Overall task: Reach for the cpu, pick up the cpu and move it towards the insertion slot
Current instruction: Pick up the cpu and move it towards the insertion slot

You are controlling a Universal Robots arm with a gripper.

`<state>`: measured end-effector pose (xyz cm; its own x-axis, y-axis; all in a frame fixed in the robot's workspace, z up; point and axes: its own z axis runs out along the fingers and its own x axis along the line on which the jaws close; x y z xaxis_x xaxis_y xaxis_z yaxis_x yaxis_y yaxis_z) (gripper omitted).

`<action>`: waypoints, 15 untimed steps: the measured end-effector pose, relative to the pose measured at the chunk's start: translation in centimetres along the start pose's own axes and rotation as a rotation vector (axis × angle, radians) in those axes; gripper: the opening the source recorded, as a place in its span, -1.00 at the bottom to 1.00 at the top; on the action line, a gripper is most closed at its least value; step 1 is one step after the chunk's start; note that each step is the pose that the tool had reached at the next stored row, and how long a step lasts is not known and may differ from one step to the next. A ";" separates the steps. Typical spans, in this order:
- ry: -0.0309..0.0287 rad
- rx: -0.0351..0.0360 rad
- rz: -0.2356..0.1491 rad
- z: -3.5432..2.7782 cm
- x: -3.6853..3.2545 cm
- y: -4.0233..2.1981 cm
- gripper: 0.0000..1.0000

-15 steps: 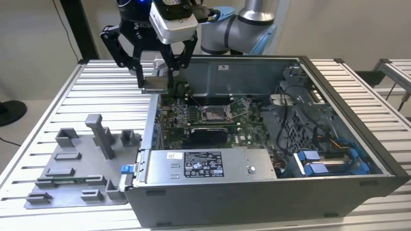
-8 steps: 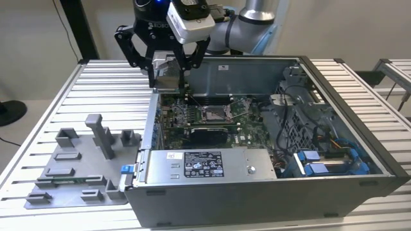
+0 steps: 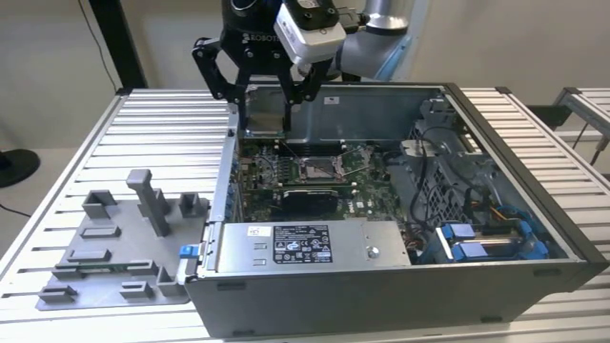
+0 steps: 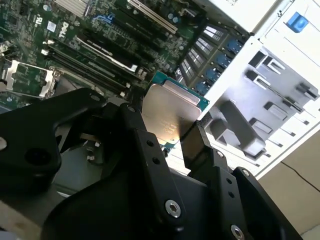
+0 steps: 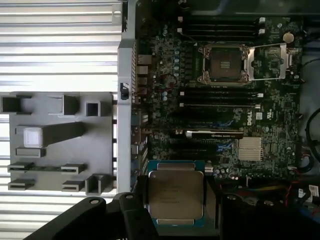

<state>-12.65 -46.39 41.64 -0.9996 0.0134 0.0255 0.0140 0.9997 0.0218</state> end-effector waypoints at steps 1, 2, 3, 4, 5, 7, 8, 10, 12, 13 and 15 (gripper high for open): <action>0.0001 0.0001 0.000 -0.01 -0.39 0.01 -1.00; 0.0001 0.0001 0.000 -0.02 -0.77 0.01 -1.00; 0.0001 0.0001 0.000 -0.03 -1.14 0.02 -1.00; 0.0001 0.0001 0.000 -0.04 -1.51 0.02 -1.00; 0.0001 0.0001 0.000 -0.05 -1.88 0.03 -1.00; 0.0001 0.0000 0.000 -0.07 -2.67 0.04 -1.00; 0.0001 0.0000 0.000 -0.08 -3.00 0.06 -1.00; 0.0001 0.0000 0.000 -0.09 -3.63 0.11 -1.00; 0.0001 0.0000 0.000 -0.11 -4.24 0.15 -1.00; 0.0001 0.0000 0.000 -0.11 -4.53 0.18 -1.00; 0.0000 0.0000 0.000 -0.13 -5.12 0.23 -1.00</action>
<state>-7.52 -46.24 41.64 -0.9996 0.0134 0.0256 0.0140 0.9997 0.0218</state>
